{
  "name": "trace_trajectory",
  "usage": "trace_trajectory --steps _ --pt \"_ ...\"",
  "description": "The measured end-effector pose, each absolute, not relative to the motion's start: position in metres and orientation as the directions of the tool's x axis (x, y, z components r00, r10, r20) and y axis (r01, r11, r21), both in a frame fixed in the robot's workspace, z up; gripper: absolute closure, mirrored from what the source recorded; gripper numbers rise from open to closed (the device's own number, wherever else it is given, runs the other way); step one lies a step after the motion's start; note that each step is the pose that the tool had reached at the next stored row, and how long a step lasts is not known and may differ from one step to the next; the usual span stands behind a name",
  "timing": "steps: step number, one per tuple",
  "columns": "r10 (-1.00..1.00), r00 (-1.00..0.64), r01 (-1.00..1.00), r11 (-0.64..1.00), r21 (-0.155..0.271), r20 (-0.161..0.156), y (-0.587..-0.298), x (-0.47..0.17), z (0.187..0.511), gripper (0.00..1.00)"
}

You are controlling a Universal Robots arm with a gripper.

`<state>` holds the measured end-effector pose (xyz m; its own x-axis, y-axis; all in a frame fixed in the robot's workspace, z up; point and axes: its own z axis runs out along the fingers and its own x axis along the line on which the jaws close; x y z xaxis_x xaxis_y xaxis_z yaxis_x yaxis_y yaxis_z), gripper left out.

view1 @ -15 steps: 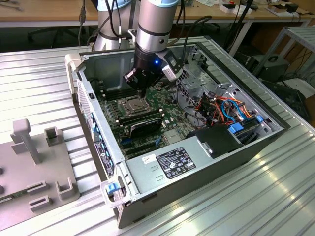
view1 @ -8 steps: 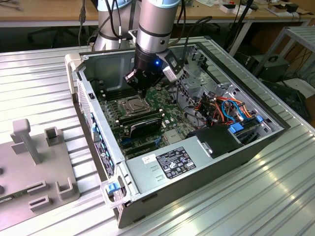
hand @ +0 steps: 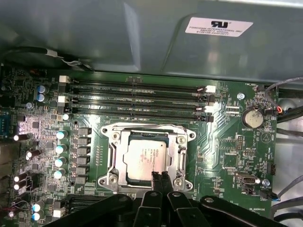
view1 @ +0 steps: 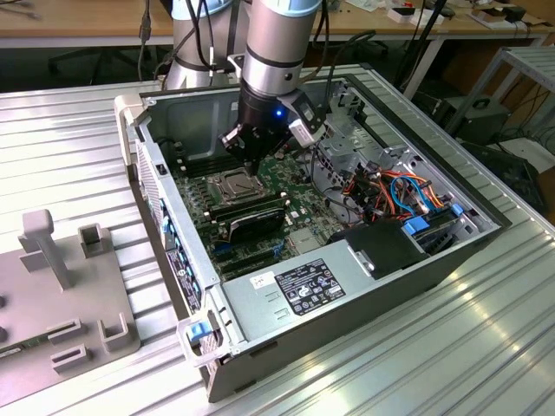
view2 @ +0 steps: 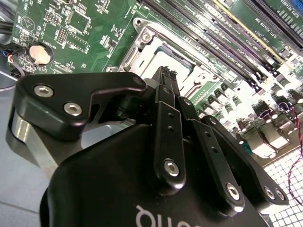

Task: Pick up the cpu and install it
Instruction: 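Install the second cpu locking lever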

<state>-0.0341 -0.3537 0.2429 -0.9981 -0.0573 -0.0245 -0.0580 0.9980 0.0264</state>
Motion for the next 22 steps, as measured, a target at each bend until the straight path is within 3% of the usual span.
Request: trace_trajectory --steps 22 --pt "-0.057 -0.998 -0.058 0.998 0.026 -0.024 -0.378 -0.034 0.243 0.89"
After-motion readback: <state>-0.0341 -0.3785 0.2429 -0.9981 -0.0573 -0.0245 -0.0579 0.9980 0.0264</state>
